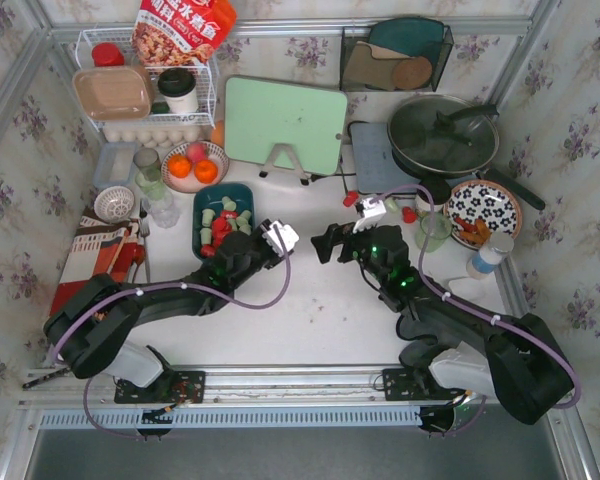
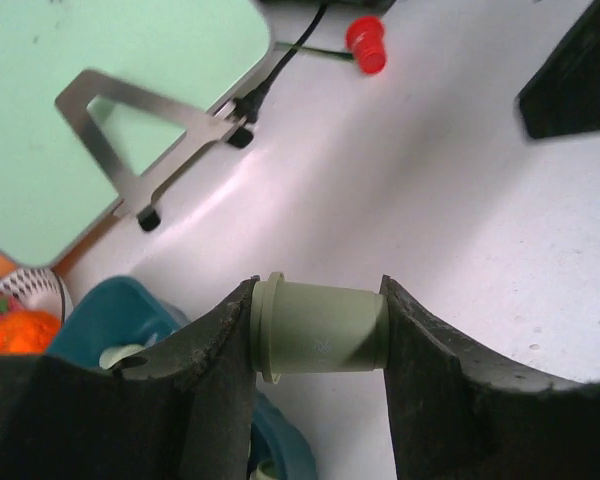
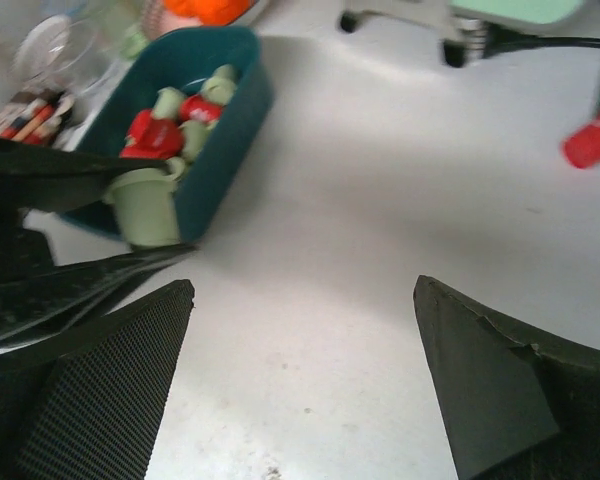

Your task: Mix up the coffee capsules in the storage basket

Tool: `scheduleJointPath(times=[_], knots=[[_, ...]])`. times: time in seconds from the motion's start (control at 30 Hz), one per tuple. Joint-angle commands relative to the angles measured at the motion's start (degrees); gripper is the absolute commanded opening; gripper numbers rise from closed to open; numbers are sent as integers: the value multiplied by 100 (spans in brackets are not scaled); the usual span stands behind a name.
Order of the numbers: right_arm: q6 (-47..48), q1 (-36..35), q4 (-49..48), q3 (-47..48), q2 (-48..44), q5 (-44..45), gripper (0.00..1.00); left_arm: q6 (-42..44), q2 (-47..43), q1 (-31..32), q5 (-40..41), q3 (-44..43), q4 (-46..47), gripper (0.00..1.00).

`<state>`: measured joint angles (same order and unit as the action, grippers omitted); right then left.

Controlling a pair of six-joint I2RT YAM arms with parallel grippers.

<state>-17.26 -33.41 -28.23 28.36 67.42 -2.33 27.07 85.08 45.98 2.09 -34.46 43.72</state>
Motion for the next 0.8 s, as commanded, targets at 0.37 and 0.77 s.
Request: scheduleJointPath(times=[0.37,0.77], knots=[[-905,3,795,261,716,3067,100,-3457,-784,-1536,1660,-991,-3266,1],[-776,5,962,415,896,2889,100,-4221,924,-2340,887,-2678,-4780,4]])
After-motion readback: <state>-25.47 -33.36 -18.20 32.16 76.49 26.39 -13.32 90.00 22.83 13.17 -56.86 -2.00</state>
